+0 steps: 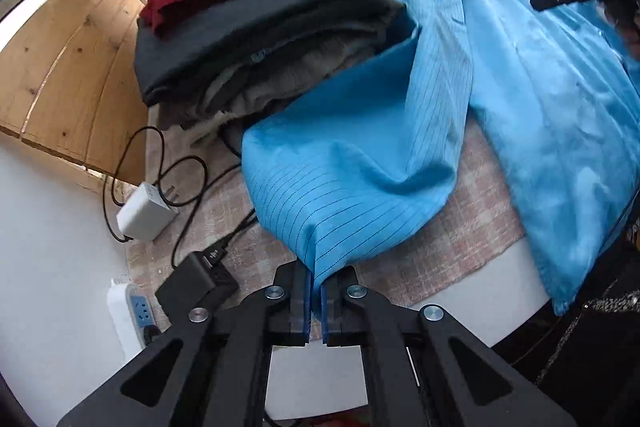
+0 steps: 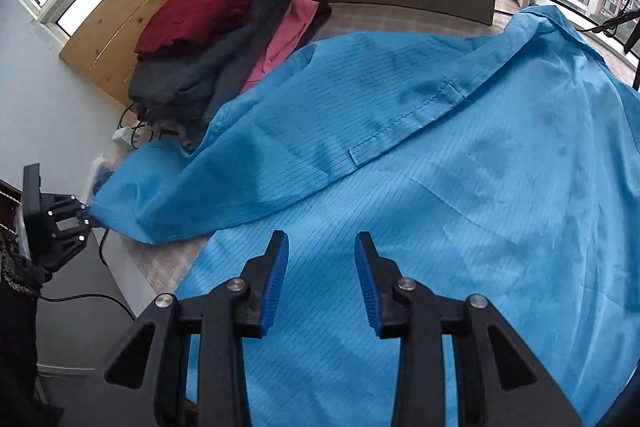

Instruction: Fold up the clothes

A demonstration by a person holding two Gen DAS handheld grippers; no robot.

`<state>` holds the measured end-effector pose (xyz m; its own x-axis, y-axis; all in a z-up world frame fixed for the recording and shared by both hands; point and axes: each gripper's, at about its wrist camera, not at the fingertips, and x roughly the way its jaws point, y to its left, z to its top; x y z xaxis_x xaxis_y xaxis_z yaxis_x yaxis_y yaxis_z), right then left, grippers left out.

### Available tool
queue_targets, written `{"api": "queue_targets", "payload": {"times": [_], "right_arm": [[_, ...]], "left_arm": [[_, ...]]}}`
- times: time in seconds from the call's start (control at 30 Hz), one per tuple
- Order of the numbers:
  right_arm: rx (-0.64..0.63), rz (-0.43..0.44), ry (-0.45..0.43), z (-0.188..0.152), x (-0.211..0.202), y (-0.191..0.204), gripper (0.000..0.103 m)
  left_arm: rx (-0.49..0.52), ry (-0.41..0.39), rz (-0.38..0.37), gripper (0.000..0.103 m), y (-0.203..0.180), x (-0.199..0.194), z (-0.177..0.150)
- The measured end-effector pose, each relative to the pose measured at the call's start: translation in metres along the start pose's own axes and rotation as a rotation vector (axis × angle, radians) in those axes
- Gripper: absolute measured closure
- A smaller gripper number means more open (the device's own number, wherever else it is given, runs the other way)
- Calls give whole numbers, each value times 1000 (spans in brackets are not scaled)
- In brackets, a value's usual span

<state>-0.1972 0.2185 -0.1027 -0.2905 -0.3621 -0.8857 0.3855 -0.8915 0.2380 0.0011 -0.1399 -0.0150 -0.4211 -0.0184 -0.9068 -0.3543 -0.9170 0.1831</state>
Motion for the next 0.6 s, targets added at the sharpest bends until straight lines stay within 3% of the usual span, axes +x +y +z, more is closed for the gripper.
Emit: {"api": "queue_targets", "payload": {"times": [0.1,0.23,0.33,0.43,0.6], "right_arm": [[-68,-55,4,2,9,-8,55],[65,48,14,18,32,-41,55],[207,108,-1,36,50,-75,55],[367,258,-8,48,61,-115,55],[385,297,-27,54,50,-149,55]], "left_arm": [[-72,-77,-5,101,21,-48,23],[-151,-153,10,101,37,-98,44],[-152,-148,53,101,21,-112,44],[-160,-118,80,101,0,-111,38],[-213,-68,103,101,-25,-108,33]]}}
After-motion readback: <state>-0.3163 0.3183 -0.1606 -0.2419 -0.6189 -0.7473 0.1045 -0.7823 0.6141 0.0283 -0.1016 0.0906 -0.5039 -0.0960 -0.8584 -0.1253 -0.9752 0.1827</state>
